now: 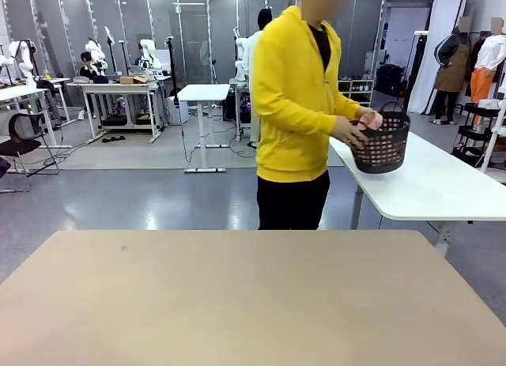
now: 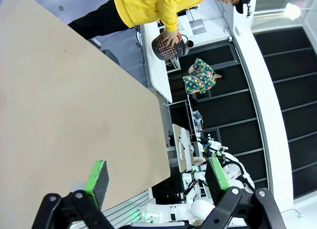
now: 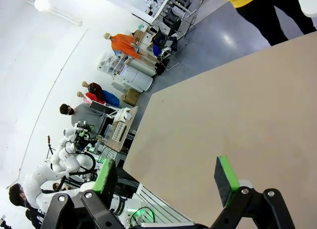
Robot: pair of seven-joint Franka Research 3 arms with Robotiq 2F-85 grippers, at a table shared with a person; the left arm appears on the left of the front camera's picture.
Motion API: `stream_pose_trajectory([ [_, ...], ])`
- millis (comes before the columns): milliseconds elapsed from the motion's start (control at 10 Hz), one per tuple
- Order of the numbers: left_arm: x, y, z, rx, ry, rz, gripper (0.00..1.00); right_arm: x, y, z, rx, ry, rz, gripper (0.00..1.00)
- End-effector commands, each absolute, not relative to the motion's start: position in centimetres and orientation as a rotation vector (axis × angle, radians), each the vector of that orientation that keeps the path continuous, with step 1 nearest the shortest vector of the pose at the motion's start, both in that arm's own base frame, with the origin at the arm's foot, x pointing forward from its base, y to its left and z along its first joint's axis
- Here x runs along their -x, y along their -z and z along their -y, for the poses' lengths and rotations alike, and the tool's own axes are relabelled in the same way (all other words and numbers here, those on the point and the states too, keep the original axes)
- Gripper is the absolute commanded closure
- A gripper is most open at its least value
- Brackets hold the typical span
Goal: Fold the towel.
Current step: Grab the top end of the 100 cm Hotel Towel extended by the human.
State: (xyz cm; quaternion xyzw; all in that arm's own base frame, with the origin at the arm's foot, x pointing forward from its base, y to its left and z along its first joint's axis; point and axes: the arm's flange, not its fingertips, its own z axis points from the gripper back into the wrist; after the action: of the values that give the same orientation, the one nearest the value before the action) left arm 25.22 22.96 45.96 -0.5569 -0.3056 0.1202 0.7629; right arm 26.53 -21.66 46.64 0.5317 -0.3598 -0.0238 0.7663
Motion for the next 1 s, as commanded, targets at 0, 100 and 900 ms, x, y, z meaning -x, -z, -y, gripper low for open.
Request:
stream_pose_trajectory([
  [0,-25.13,-45.99,-23.04,1.219,-0.244,0.671,0.00,-26.74,-46.81,21.84,-1.163,0.044,0.800,0.00],
  [100,-25.13,-45.99,-23.04,1.219,-0.244,0.671,0.00,-26.74,-46.81,21.84,-1.163,0.044,0.800,0.00],
  [900,-25.13,-45.99,-23.04,1.219,-0.244,0.671,0.00,-26.74,-46.81,21.84,-1.163,0.044,0.800,0.00],
])
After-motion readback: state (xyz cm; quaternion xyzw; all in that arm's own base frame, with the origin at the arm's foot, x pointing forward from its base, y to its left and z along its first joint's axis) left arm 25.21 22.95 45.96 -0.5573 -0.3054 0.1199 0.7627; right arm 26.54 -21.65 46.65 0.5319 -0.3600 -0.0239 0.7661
